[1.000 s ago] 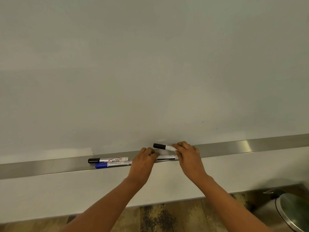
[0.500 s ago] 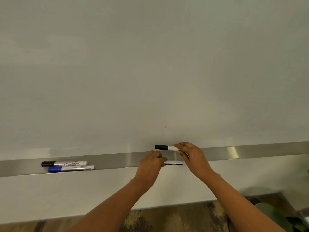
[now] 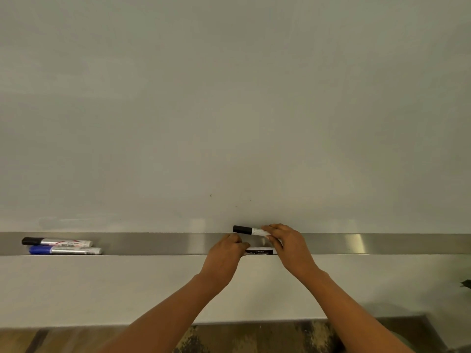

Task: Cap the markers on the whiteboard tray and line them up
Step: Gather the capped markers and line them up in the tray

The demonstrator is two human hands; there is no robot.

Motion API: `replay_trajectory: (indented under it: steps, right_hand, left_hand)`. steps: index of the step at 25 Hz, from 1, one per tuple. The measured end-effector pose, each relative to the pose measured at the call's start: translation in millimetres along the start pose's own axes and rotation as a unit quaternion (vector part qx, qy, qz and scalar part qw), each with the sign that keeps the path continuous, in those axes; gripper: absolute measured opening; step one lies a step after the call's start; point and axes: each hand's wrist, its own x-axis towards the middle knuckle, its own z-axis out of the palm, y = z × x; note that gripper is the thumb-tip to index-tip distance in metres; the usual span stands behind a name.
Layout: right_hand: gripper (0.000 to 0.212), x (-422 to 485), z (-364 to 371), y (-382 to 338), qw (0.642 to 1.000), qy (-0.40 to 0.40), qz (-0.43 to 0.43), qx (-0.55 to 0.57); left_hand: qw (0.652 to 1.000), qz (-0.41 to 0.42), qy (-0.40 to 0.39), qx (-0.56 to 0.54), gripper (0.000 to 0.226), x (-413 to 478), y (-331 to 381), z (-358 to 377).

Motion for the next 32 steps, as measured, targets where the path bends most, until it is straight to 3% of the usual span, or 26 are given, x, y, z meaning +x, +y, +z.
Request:
replay_trajectory:
  steps: [11,15,19,22,32]
  right_hand:
    - [0.027,-1.7,1.1,25.7,1.0,-0.007,0.005,0.004]
    - [0.027,-1.1,2.5,29.3,1.0,-0.003,0.001,0.015]
    - [0.028,-0.6,6.6,30.6,1.0,-0.016,-0.01,0.011]
    - [0.028,-0.9,11.5,31.3,0.999,-0.034,-0.024,-0.012]
    - [0.026,-3.0,12.0,32.6,0.997,-0.046,-0.065,-0.02]
  left_hand:
    - [0.999,0.015,-0.026,-0.013,0.047,10.9,20.2,10.9]
    - [0.993,-0.054,0.034,-0.1,0.047,5.3,16.3,0.3]
    - [0.964,-0.169,0.12,-0.168,0.041,-1.2,1.3,-17.1]
    - [0.944,-0.219,0.117,-0.216,0.037,-0.4,-0.3,-22.7]
    - [0.911,-0.257,0.085,-0.312,0.034,-1.8,11.4,-24.5]
